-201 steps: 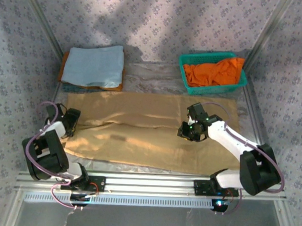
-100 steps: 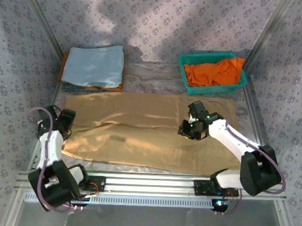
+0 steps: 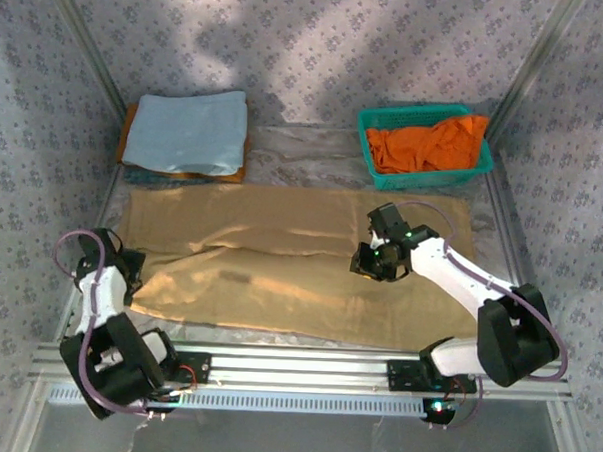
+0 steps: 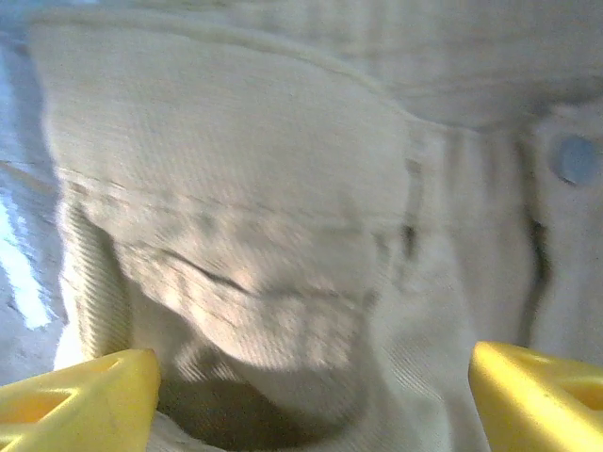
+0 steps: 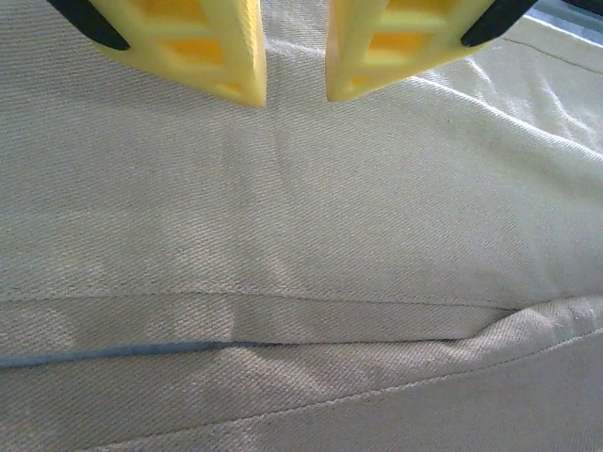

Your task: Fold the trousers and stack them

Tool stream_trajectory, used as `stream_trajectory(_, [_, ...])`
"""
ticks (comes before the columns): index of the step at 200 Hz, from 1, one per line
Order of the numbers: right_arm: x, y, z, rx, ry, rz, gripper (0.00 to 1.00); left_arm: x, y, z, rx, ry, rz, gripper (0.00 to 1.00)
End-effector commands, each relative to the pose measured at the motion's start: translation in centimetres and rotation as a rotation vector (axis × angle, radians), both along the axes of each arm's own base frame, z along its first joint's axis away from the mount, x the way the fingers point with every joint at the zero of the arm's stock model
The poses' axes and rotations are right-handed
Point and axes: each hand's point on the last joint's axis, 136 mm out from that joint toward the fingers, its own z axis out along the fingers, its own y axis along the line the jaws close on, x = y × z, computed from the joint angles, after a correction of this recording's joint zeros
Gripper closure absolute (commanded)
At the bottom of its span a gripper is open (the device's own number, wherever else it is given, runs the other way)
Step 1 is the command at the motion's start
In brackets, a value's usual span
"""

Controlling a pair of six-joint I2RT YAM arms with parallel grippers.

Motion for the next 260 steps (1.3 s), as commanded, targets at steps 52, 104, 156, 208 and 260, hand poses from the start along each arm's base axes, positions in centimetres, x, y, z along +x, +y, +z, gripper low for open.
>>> stream_trajectory(52, [-1.3,-2.7,-1.3,0.054,0.064,-0.102,0.74,-2.2,-0.6,-1.0,-0.051,0.021,0.087,0.14])
stream_trajectory(104, [-2.2,-7.0,-1.7,0.023,0.123,-0.315,0.71,-1.4,-1.6,3.8,-0.026,-0.109,0.014,0.14])
stream_trajectory(156, [-2.6,-13.7,-5.3,0.051,0.212,-0.657,0.73,1.4,-3.6,4.4,-0.031,-0.151,-0.123,0.15])
stream_trajectory(208, [-0.8,-19.5,-6.8,0.009,0.272,-0.849,0.76,0.7,-4.7,2.0,-0.083,-0.107,-0.141,0.15])
stream_trajectory(260, [2.9,-20.2,-6.1,0.045,0.235,-0.835,0.73,-0.9,-5.5,0.5,-0.102,-0.056,-0.154,0.15])
